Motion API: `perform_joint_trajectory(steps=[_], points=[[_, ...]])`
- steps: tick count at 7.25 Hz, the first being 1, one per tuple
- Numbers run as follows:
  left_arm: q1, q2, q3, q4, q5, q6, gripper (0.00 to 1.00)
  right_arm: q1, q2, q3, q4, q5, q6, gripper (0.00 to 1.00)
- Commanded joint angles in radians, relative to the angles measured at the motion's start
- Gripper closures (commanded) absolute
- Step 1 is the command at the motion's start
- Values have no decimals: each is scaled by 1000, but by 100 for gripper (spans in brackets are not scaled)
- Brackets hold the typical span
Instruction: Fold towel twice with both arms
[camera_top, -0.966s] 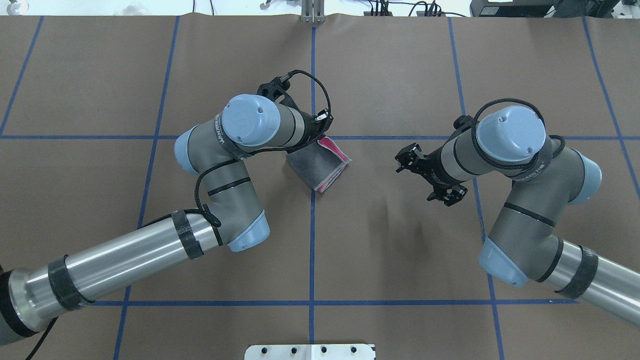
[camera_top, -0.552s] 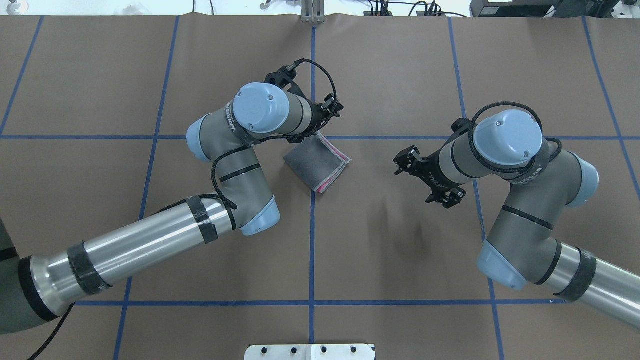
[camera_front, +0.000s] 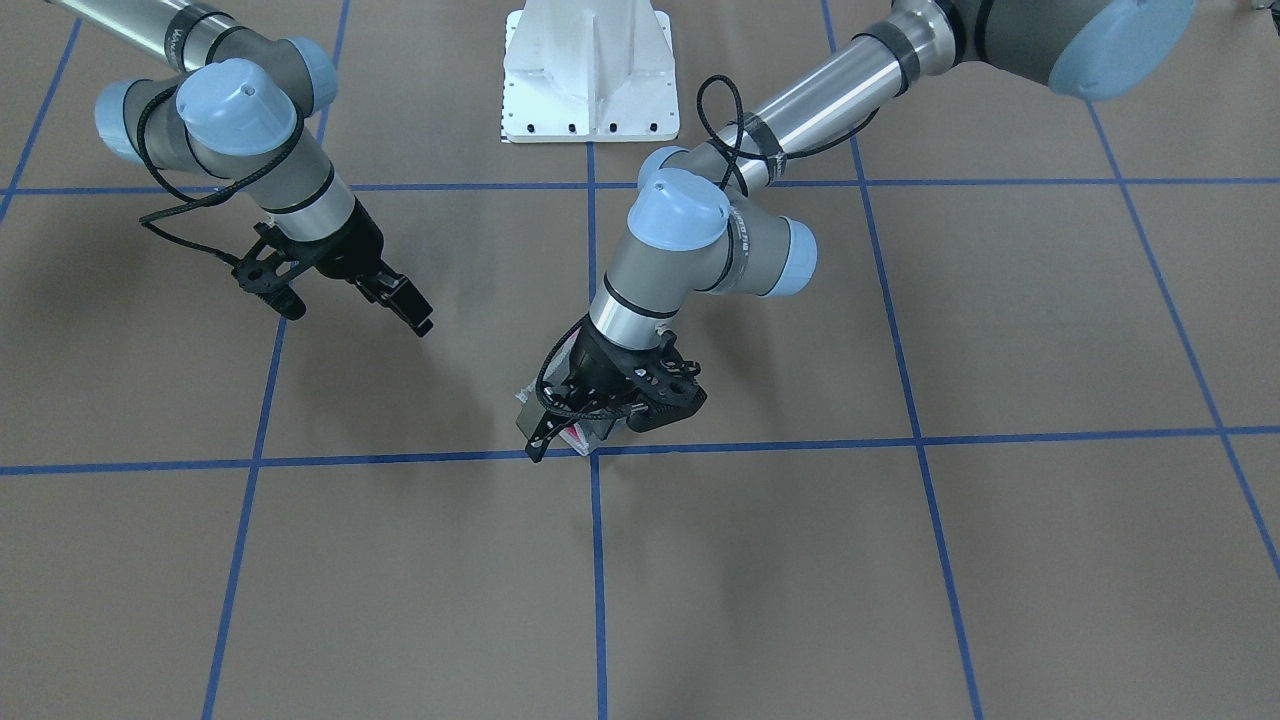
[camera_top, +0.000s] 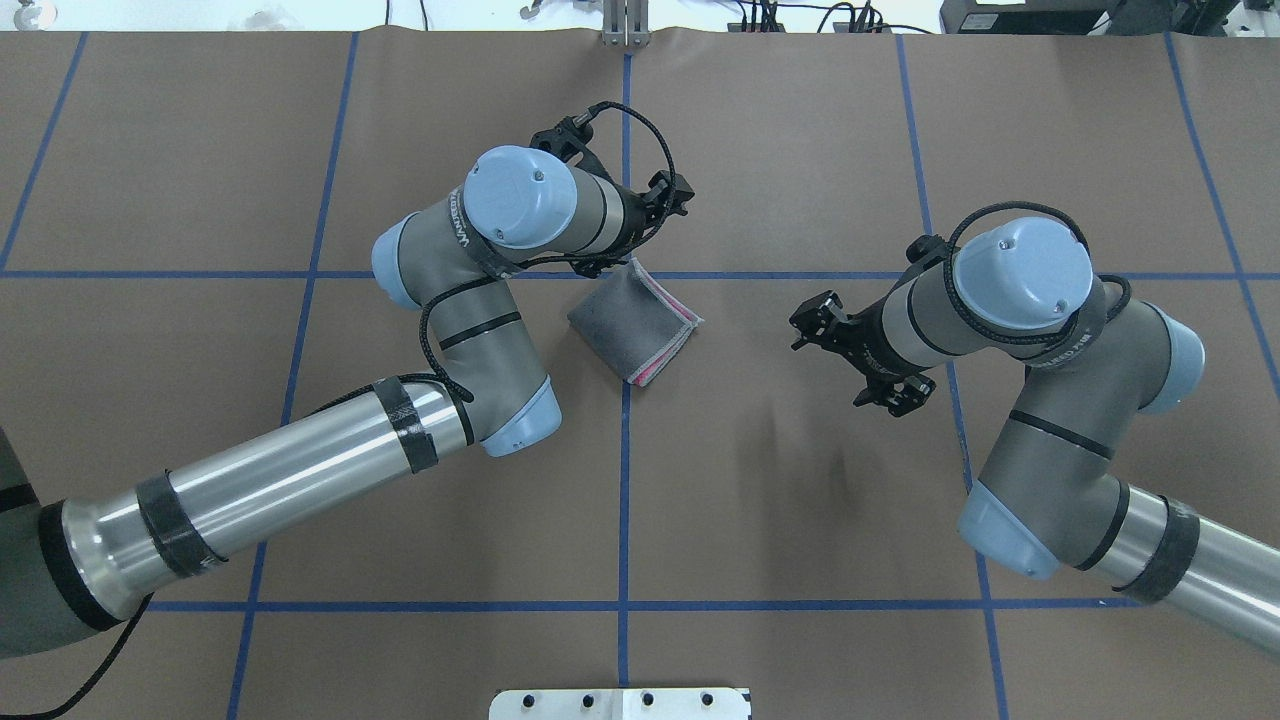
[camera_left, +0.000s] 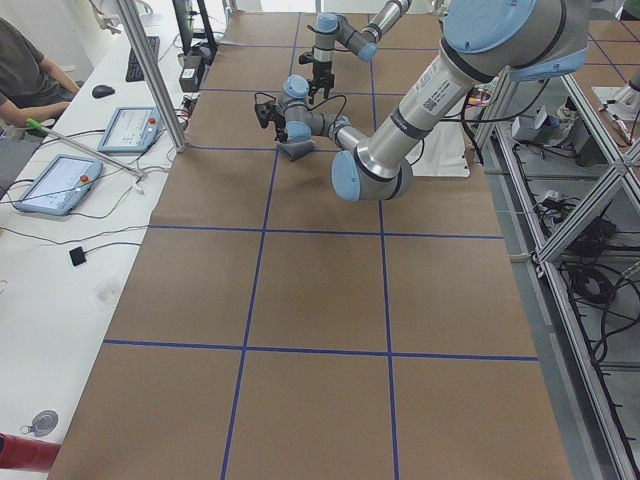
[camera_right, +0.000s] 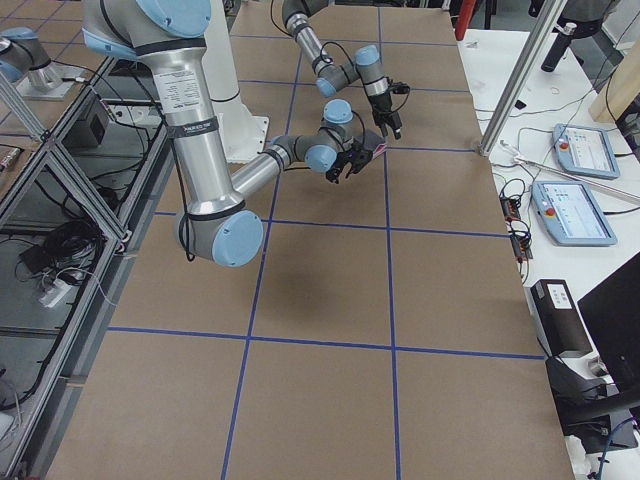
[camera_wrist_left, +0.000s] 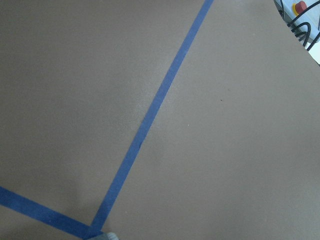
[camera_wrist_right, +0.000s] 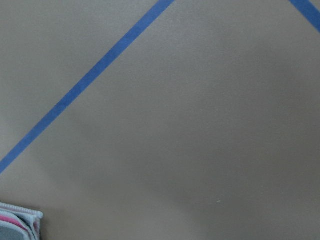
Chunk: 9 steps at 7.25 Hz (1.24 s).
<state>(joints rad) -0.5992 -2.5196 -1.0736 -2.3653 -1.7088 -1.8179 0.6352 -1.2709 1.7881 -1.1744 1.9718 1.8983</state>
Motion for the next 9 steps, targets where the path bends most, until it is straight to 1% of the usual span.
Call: perform_joint_trajectory(steps=[1, 2, 3, 4, 5, 7, 9], points=[[8, -1, 7, 0, -3, -4, 0, 12, -60, 40, 2, 12, -42, 0], [10, -7, 29, 0, -5, -6, 0, 24, -99, 72, 2, 13, -73, 0], [12, -8, 38, 0, -32, -8, 0, 29, -105, 71, 2, 15, -90, 0], [15, -21, 50, 0, -37, -42, 0, 29, -113, 71, 4, 15, -96, 0], [15, -68, 113, -3, -37, -46, 0, 29, -113, 70, 4, 15, -96, 0], [13, -82, 181, -80, -35, -44, 0, 29, -117, 68, 4, 15, -104, 0], [9, -85, 185, -83, -34, -43, 0, 29, -120, 68, 4, 15, -104, 0]])
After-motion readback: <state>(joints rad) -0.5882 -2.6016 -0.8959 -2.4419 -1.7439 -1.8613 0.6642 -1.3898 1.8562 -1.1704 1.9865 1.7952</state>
